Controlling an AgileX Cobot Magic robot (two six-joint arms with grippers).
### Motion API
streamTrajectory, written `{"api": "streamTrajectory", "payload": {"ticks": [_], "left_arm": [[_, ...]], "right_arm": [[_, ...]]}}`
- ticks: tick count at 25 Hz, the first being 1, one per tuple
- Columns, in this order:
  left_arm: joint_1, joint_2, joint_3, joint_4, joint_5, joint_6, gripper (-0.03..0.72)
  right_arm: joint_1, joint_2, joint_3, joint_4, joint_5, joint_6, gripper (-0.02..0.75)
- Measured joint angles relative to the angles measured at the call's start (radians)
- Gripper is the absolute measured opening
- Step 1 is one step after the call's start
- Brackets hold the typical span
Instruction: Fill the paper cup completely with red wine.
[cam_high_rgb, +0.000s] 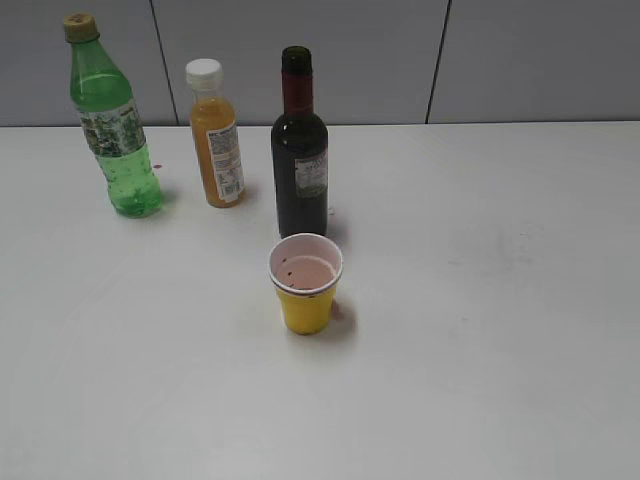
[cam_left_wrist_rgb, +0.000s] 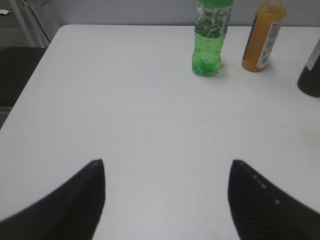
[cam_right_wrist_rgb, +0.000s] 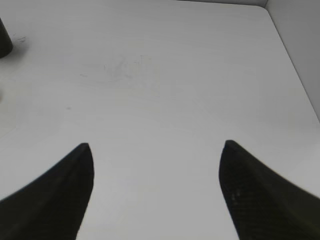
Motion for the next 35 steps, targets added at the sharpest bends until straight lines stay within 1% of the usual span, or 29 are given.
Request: {"api": "streamTrajectory", "payload": {"ticks": [35], "left_arm": [[0.0,0.0,0.0,0.0,0.0,0.0,0.582]], "right_arm": [[0.0,0.0,0.0,0.0,-0.003,0.001,0.59]]}}
